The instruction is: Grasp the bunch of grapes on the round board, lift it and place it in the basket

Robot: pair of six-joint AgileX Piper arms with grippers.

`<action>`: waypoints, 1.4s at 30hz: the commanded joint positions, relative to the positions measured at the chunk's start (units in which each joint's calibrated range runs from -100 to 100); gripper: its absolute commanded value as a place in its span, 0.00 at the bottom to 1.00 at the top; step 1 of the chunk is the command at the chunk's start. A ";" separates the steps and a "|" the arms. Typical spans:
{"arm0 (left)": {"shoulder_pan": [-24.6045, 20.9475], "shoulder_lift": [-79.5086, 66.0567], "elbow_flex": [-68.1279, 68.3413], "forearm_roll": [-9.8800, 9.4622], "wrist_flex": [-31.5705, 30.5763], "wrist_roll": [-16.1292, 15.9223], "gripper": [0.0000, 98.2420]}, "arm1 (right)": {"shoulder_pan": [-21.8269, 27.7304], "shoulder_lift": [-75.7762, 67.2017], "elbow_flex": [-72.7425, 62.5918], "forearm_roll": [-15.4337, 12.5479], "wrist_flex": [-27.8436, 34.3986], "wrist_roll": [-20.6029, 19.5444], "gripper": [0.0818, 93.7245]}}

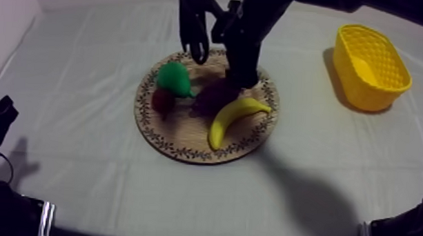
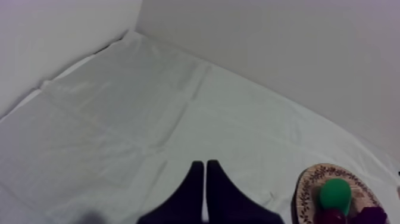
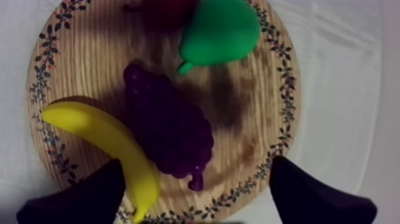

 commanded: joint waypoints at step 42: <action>0.02 0.03 -0.02 0.00 0.02 -0.01 0.00 | -0.86 16.75 -6.35 -1.28 -5.01 -2.63 0.67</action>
